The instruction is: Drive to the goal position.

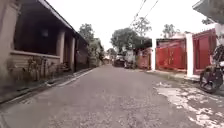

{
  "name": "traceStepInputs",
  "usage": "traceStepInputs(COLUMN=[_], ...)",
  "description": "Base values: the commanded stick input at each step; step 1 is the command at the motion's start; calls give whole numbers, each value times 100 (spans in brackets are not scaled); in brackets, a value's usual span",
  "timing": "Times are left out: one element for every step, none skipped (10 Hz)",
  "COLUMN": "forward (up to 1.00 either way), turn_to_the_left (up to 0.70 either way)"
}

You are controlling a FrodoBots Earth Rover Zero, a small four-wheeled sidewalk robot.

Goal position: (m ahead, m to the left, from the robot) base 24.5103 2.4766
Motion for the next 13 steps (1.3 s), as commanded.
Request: traceStepInputs(forward=[70, 70, 70, 70, 70, 70, 70, 70, 70, 70, 70, 70, 70], turn_to_the_left=[0, 0, 0, 0, 0, 0, 2, 5, 17, 35, 28, 0, 0])
